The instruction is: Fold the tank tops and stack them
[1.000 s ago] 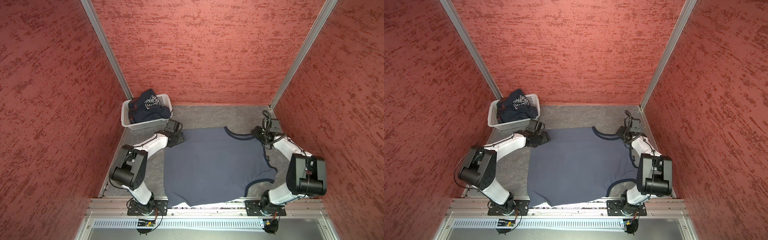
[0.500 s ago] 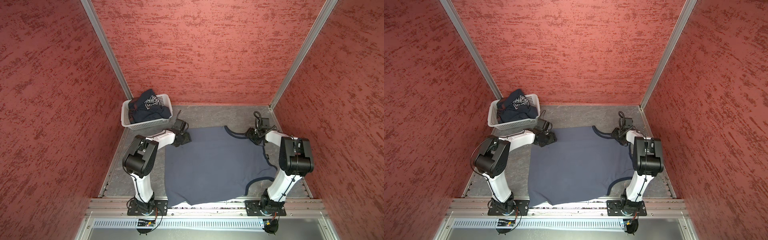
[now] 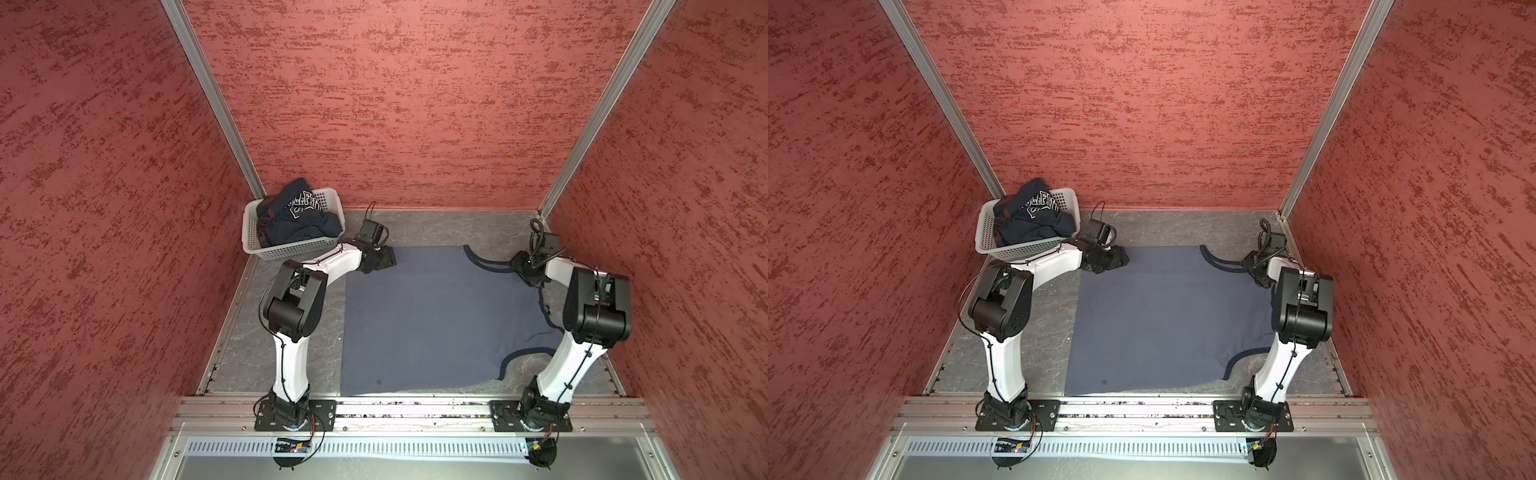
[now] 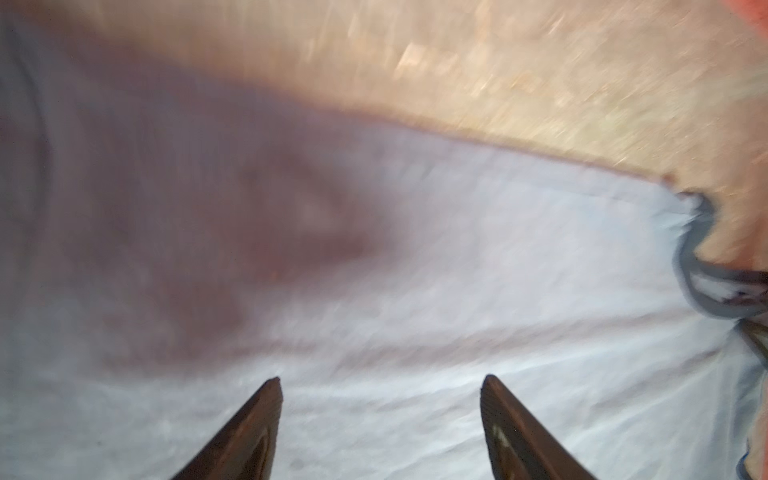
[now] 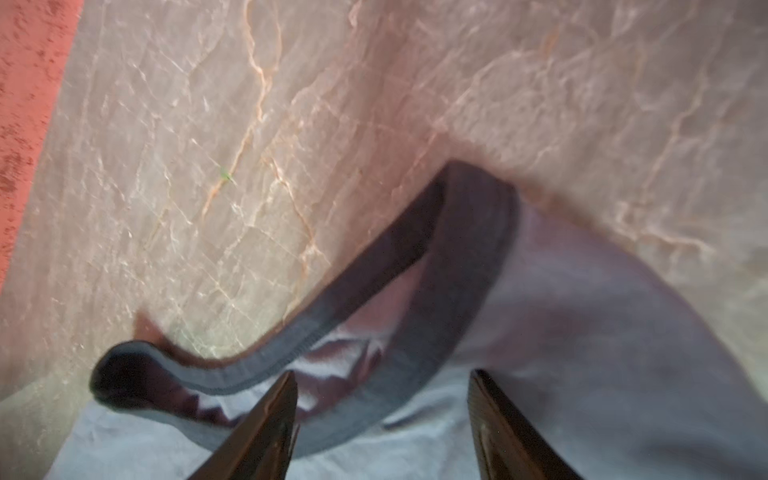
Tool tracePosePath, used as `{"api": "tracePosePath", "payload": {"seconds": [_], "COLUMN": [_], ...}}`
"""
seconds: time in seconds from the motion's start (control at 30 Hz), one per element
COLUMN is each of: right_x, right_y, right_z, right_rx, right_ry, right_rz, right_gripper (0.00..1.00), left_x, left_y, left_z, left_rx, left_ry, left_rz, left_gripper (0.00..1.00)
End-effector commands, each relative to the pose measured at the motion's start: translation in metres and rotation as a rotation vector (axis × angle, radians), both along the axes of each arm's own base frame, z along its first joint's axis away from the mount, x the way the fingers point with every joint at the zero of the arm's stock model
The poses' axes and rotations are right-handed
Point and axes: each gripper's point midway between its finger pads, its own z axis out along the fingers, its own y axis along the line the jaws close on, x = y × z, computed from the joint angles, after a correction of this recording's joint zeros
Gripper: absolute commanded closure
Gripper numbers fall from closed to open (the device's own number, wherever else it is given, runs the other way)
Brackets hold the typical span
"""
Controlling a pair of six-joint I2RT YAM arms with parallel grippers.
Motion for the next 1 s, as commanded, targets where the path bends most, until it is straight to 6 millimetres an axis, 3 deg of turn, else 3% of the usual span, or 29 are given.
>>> {"api": "tracePosePath", "payload": {"seconds": [0.0,0.1,0.27,0.4,0.7,0.8,0.97], "right_x": [0.016,0.033,0.062,0.082,0.099,0.100,0.098], "right_y": [0.018,0.057,0.116,0.145,0.166,0.165,0.154], "right_z": [0.053,0.065,0.049,0.036,0.002,-0.002,0.001], "right_rx": [-0.065,-0.062,-0.075,-0.055,-0.052,-0.057,-0.113], "right_ry": [-0.107,-0.144,-0.100,-0.094,-0.007,0.004,0.012], "right_rz": [0.087,0.215,0.393,0.461,0.493,0.492,0.465], "right_gripper": [0.33,0.34,0.34,0.36,0.47,0.59,0.89], "left_x": [0.019,0.036,0.052,0.058,0.069,0.071,0.076], "left_y": [0.026,0.042,0.058,0.067,0.076,0.077,0.078], "left_z": [0.028,0.038,0.047,0.053,0.048,0.046,0.041], "left_rx": [0.115,0.151,0.172,0.196,0.198,0.197,0.199], "left_ry": [-0.054,-0.070,-0.087,-0.103,-0.094,-0.089,-0.078], "left_rz": [0.036,0.075,0.122,0.143,0.168,0.171,0.176], "left_gripper": [0.24,0.24,0.24,0.24,0.24,0.24,0.23]}}
